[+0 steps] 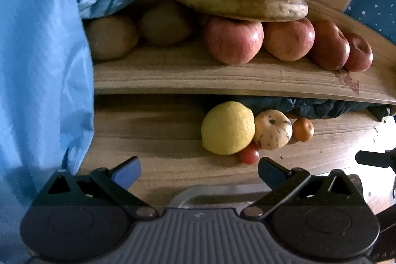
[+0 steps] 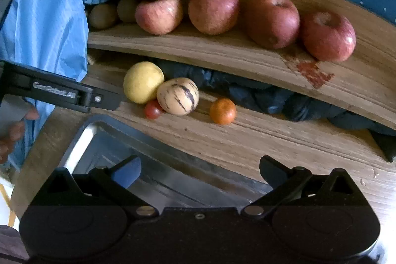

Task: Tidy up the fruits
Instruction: 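Close left tool on the yellow lemon while right tool grasps the striped pale melon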

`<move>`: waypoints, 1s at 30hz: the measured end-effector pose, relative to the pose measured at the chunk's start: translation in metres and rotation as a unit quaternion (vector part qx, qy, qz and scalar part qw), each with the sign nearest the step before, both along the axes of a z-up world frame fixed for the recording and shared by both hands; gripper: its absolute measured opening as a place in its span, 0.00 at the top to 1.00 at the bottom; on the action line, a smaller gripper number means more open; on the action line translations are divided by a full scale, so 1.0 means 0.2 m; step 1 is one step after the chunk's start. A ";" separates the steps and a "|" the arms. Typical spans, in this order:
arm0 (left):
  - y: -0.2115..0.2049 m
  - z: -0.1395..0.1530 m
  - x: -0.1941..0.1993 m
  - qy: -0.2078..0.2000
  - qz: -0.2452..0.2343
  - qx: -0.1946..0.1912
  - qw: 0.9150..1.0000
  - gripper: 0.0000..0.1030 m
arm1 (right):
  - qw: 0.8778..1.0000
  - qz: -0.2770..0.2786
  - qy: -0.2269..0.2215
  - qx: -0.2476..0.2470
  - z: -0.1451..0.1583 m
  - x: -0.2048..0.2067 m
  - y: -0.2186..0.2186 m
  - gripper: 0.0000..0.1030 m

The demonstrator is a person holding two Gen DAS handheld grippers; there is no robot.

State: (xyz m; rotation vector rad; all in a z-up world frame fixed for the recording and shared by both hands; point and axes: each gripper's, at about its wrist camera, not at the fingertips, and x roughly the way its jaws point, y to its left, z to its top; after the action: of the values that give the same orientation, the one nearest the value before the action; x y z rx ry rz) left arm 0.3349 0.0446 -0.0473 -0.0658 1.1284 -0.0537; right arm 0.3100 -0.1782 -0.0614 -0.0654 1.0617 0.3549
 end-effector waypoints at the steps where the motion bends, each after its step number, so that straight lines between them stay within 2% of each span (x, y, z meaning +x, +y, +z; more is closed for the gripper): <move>1: 0.01 -0.01 0.02 0.001 -0.004 -0.004 1.000 0.00 | 1.000 0.001 -0.004 -0.002 0.00 0.00 0.02 0.02; 6: 0.06 -0.04 0.10 0.007 -0.012 -0.040 0.999 0.00 | 0.998 0.012 -0.038 -0.040 -0.01 0.01 0.14 0.07; 13: 0.04 -0.07 0.20 0.010 -0.015 -0.058 0.998 0.01 | 0.998 0.002 -0.053 -0.042 -0.03 0.09 0.23 0.11; 19: 0.05 -0.11 0.23 0.015 -0.014 -0.084 0.996 0.01 | 0.997 0.007 -0.056 -0.049 -0.06 0.17 0.29 0.18; 30: 0.08 -0.13 0.26 0.023 -0.016 -0.108 0.994 0.15 | 0.998 0.011 -0.050 -0.041 -0.11 0.28 0.34 0.35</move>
State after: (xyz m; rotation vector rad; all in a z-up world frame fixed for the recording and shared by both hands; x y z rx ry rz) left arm 0.3872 0.0599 -0.0743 -0.2433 1.1672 -0.2047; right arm 0.3659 -0.1094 -0.0834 -0.1674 0.9767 0.3243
